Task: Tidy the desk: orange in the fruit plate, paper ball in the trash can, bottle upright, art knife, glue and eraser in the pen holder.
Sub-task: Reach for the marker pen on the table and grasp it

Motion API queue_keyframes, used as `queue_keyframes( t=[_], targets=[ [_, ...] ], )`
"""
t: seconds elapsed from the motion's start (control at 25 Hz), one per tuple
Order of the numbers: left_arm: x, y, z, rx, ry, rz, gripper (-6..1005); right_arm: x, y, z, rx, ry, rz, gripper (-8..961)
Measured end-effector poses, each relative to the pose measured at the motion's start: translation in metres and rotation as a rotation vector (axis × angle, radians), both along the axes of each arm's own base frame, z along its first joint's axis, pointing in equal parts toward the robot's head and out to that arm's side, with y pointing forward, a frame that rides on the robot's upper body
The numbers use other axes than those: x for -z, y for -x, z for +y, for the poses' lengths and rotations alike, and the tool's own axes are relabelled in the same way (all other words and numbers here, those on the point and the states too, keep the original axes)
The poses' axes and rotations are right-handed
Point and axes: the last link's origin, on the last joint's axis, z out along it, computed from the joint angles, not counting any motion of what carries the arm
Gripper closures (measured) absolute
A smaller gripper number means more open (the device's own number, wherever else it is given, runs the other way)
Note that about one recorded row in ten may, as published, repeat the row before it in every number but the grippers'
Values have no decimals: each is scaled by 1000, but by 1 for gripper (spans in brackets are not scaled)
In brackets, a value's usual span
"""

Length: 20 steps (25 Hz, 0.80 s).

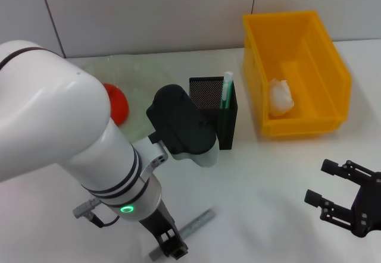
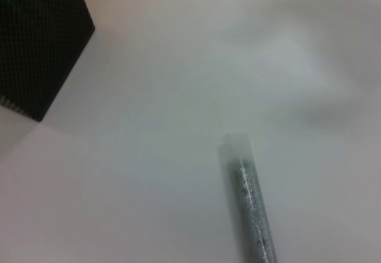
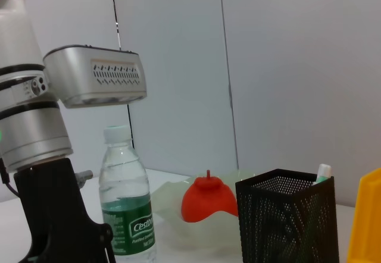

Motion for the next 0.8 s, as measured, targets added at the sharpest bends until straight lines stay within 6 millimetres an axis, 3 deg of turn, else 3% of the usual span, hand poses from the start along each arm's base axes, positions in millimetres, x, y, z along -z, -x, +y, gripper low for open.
queue_keyframes(
  t=[0.8],
  targets=[
    [2, 0, -1, -9, 19, 5, 575, 7, 3, 1, -23, 55, -20, 227]
  ],
)
